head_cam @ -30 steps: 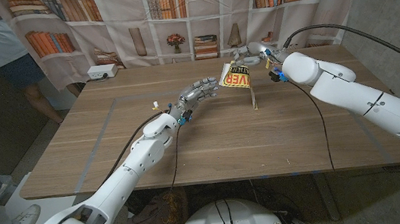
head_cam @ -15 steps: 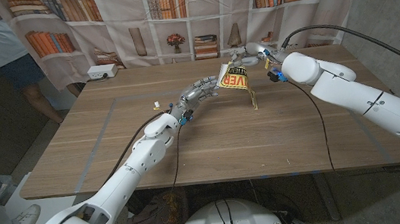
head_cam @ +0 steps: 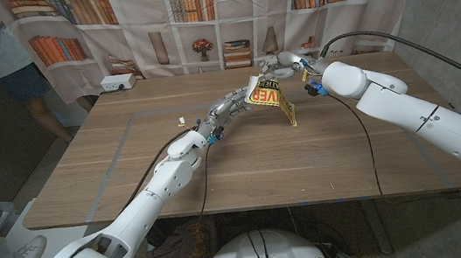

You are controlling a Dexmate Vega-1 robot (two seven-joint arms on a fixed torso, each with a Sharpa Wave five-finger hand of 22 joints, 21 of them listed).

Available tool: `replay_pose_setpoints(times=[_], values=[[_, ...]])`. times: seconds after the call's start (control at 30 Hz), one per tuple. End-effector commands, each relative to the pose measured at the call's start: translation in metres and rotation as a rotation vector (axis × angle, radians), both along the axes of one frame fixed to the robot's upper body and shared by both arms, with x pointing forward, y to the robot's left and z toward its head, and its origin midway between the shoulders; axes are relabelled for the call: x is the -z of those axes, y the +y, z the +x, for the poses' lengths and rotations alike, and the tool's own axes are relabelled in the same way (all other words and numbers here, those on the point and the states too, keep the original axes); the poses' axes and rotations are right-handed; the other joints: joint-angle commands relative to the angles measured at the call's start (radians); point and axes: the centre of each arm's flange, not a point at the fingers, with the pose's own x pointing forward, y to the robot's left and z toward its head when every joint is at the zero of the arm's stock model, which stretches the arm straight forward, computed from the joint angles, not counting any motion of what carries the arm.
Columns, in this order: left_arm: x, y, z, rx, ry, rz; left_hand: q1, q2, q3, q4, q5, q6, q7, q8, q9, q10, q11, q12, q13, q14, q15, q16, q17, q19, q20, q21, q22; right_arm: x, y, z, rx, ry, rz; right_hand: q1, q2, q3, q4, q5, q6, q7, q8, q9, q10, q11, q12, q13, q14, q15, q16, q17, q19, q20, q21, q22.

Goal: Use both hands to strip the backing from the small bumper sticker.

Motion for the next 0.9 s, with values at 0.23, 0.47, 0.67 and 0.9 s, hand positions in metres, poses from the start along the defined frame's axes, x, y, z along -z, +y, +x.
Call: replay_pose_setpoints(times=[0.23,0.47,0.67,0.9], values=[[0.001,-0.002,0.002,0.012,0.006,0.004,-0.029,-0.003,0.004,0.020,0.011,0.015,0.000,-0.018,-0.009,0.025,0.001,0.001,-0.011,0.004,-0.032,0.002,0.000,0.021,-0.107,-0.007,0.003,0.003,0.010,0.005,-0.048,0.024,-0.040,0.005,0.008,-0.005,-0.003,0.007,-0.002,-0.003,0.012,0.013,0.000,-0.016,-0.006,0.004,0.009,-0.151,0.003,0.001,-0.007,-0.119,0.005,0.003],[0.002,-0.001,0.002,0.013,0.008,0.000,-0.031,0.001,0.011,0.023,0.014,0.019,-0.001,-0.026,-0.014,0.030,0.001,0.000,-0.019,0.006,-0.032,0.004,-0.002,0.027,-0.109,-0.013,0.002,0.004,0.012,0.008,-0.053,0.029,-0.052,0.006,0.010,-0.006,-0.003,0.007,-0.005,-0.004,0.011,0.016,0.000,-0.013,-0.007,0.004,0.010,-0.152,0.003,0.001,-0.007,-0.119,0.005,0.003],[0.003,0.000,0.003,0.019,0.005,-0.002,-0.041,-0.010,0.009,0.028,0.013,0.023,-0.003,-0.033,-0.020,0.033,0.000,-0.002,-0.025,0.007,-0.031,0.004,-0.004,0.033,-0.108,-0.017,0.002,0.004,0.011,0.010,-0.052,0.032,-0.045,0.006,0.011,-0.007,-0.003,0.008,-0.008,-0.006,0.010,0.019,0.000,-0.018,-0.007,0.004,0.011,-0.154,0.003,0.001,-0.007,-0.120,0.007,0.003],[0.003,0.001,0.003,0.022,0.002,-0.008,-0.081,-0.037,-0.005,0.050,0.010,0.036,0.002,-0.044,-0.031,0.041,0.005,-0.005,-0.037,0.010,-0.030,0.005,-0.008,0.050,-0.108,-0.026,0.001,0.005,0.010,0.012,-0.049,0.036,-0.039,0.007,0.012,-0.009,-0.002,0.008,-0.010,-0.006,0.010,0.022,0.000,-0.018,-0.008,0.004,0.014,-0.157,0.004,0.001,-0.005,-0.121,0.008,0.003]])
